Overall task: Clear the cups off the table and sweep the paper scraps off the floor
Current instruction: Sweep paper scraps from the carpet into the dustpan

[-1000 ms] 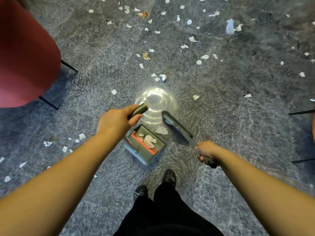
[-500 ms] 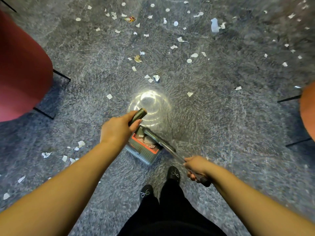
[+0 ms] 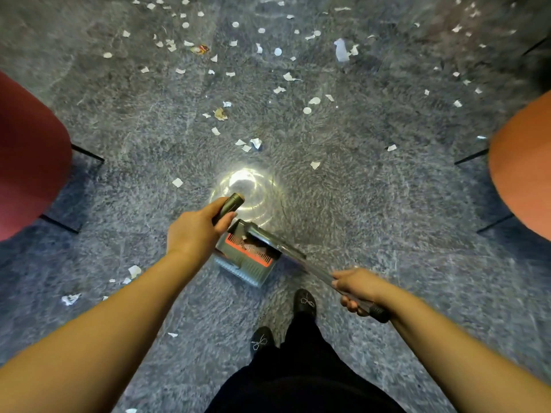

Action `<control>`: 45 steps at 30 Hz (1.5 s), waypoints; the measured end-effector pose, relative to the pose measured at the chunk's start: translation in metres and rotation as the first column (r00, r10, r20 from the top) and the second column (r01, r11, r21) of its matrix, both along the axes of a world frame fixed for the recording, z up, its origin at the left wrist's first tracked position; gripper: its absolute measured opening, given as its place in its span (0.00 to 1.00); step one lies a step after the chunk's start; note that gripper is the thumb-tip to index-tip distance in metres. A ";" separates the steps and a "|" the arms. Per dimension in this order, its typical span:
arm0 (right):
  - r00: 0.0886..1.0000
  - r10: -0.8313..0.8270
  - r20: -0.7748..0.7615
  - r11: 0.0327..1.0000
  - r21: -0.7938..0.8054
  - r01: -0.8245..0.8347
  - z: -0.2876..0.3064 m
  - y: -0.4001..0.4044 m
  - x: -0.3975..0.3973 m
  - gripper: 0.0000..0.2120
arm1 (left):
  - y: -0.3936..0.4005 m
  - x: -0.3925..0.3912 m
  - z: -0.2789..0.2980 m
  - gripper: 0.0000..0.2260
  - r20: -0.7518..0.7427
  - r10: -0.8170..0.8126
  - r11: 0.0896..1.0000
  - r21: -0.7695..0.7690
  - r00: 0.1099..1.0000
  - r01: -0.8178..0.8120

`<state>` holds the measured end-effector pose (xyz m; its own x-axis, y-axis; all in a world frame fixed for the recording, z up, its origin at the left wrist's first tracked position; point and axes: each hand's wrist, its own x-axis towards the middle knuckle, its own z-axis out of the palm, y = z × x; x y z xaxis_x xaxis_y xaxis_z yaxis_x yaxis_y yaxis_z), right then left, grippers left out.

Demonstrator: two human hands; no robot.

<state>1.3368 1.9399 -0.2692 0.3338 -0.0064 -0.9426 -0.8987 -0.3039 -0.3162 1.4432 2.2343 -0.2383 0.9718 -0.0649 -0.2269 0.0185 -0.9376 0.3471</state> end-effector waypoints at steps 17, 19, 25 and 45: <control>0.896 -0.414 0.158 0.907 -0.009 0.421 -0.008 -0.076 0.106 0.20 | -0.061 0.117 0.010 0.18 0.155 0.020 0.986 -0.167 0.988 0.007; 0.892 -0.422 0.158 0.903 -0.012 0.429 -0.013 -0.096 0.131 0.22 | -0.082 0.143 0.006 0.18 0.158 0.000 0.987 -0.160 0.987 0.026; 0.905 -0.402 0.142 0.909 -0.054 0.413 -0.018 -0.160 0.208 0.22 | -0.145 0.218 0.000 0.17 0.111 -0.028 0.985 -0.169 0.993 0.046; 0.972 -0.235 0.030 0.966 -0.109 0.237 -0.046 -0.226 0.352 0.17 | -0.271 0.386 -0.007 0.16 0.025 -0.164 0.987 0.002 0.986 0.164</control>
